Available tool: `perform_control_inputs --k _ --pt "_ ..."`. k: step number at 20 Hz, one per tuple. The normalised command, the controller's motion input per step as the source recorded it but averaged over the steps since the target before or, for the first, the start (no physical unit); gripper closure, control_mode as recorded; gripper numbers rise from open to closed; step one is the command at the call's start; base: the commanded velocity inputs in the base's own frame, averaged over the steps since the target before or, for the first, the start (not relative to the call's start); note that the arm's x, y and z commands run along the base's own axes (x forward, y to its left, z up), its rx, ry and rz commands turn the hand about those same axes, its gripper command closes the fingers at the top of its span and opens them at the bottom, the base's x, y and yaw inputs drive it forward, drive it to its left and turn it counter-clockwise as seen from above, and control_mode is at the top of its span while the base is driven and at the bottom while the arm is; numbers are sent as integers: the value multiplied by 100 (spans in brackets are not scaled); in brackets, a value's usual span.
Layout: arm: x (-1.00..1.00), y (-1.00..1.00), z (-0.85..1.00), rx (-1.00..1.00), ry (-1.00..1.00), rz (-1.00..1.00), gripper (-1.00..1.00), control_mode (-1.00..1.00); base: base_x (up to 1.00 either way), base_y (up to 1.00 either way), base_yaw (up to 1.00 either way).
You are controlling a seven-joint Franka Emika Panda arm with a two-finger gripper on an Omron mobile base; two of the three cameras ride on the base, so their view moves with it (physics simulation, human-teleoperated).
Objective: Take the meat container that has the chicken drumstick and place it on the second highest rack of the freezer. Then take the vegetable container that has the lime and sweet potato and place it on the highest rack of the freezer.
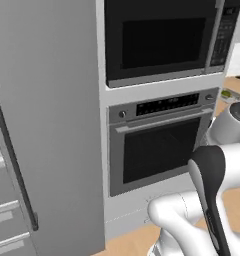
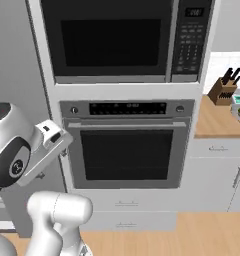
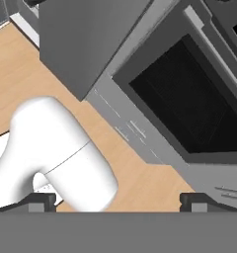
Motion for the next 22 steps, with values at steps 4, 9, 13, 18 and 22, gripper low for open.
perform_control_inputs --k 4,9,13,18,22 --pt "0 0 0 0 0 0 -100 100 38 -100 -3" --pt "0 0 0 0 0 0 -100 100 66 -100 11" --pt "0 0 0 0 0 0 -100 100 59 -100 23" --pt "0 0 0 0 0 0 -100 100 56 -100 30" --pt "0 0 0 0 0 0 -100 100 61 -100 26"
